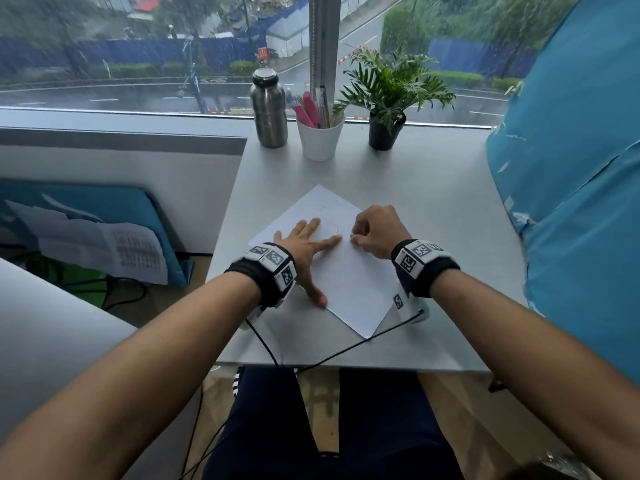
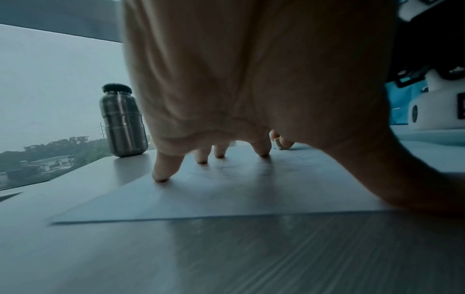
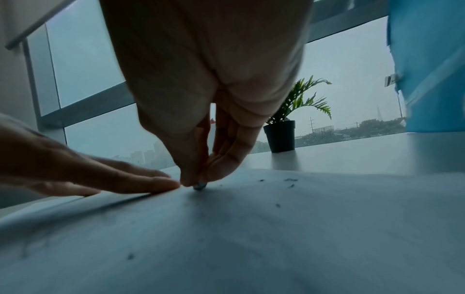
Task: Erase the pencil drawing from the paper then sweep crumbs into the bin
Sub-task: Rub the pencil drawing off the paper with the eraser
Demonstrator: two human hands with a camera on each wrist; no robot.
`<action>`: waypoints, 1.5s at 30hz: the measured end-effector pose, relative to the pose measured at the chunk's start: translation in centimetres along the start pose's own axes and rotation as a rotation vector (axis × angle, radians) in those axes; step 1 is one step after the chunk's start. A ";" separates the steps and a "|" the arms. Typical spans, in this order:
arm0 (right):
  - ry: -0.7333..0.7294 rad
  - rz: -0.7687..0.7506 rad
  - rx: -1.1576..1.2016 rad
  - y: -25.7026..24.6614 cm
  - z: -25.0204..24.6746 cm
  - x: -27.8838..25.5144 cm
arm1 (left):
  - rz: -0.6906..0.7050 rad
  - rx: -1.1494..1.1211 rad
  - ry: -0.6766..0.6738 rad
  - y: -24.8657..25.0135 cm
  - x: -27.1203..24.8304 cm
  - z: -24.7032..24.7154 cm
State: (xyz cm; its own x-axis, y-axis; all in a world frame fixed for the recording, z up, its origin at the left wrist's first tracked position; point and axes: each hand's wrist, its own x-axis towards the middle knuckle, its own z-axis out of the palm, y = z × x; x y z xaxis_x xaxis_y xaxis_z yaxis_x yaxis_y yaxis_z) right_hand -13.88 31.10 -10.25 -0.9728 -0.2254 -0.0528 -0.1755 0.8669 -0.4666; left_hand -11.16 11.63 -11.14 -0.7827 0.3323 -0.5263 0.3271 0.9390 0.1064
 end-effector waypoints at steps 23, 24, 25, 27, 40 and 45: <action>-0.011 0.008 0.060 -2.0 1.4 -1.6 | -0.030 -0.029 0.005 0.1 1.2 0.3; -0.056 -0.031 0.061 -2.9 2.2 -2.9 | -0.034 -0.030 0.008 0.2 1.4 0.3; -0.116 -0.073 0.062 -3.7 2.8 -4.3 | -0.039 -0.028 0.006 0.2 1.5 0.3; -0.176 -0.094 0.039 -3.4 2.2 -4.5 | -0.046 -0.023 -0.012 0.3 1.5 0.1; -0.059 0.049 0.046 -1.4 -0.1 -1.6 | -0.039 -0.003 -0.028 0.8 1.1 -0.2; -0.084 -0.013 0.031 -3.2 2.1 -3.8 | -0.034 0.006 -0.024 0.8 1.1 -0.4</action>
State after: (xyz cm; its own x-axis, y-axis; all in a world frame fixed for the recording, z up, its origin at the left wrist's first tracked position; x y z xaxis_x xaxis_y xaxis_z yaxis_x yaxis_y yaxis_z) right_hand -9.27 28.27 -10.46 -0.9540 -0.2748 -0.1199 -0.1826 0.8497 -0.4946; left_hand -11.97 12.77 -11.27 -0.7802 0.2983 -0.5498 0.3043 0.9489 0.0830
